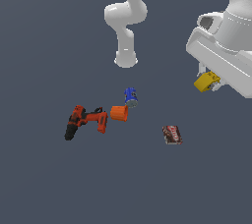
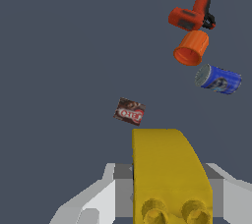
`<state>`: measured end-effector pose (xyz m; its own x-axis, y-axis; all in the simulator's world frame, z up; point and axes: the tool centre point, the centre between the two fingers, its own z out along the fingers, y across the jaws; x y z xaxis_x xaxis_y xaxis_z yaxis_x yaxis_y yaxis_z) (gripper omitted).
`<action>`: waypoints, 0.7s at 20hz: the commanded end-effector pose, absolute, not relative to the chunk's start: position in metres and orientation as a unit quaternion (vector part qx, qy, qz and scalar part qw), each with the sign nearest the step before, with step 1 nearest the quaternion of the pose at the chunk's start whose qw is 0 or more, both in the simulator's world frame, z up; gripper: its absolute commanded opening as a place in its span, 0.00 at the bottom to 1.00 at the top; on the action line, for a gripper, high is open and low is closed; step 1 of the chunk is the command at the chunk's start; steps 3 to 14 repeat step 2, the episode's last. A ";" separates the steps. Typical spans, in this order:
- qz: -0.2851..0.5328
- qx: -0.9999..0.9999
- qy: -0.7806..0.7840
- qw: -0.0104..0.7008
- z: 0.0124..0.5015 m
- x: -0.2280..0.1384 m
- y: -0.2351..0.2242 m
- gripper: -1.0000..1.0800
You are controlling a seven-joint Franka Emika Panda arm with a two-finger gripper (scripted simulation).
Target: Pick up a designated object from a clutter of objects.
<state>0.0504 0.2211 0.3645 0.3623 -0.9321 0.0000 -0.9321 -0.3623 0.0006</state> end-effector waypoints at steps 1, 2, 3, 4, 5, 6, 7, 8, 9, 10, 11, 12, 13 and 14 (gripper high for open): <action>0.000 0.825 -0.565 0.000 0.366 0.052 0.222 0.00; 0.000 0.825 -0.565 0.000 0.366 0.052 0.223 0.00; 0.000 0.825 -0.565 0.000 0.366 0.052 0.223 0.00; 0.000 0.825 -0.565 0.000 0.366 0.052 0.223 0.00; 0.000 0.825 -0.565 0.000 0.366 0.052 0.223 0.00; 0.000 0.825 -0.565 0.000 0.366 0.052 0.223 0.00; 0.000 0.825 -0.565 0.000 0.366 0.052 0.223 0.00; 0.000 0.825 -0.565 0.000 0.366 0.052 0.223 0.00; 0.000 0.825 -0.565 0.000 0.366 0.052 0.223 0.00; 0.000 0.825 -0.565 0.000 0.366 0.052 0.223 0.00; 0.000 0.825 -0.565 0.000 0.366 0.052 0.223 0.00; 0.000 0.825 -0.565 0.000 0.366 0.052 0.223 0.00; 0.000 0.825 -0.565 0.000 0.366 0.052 0.223 0.00; 0.000 0.825 -0.565 0.000 0.366 0.052 0.223 0.00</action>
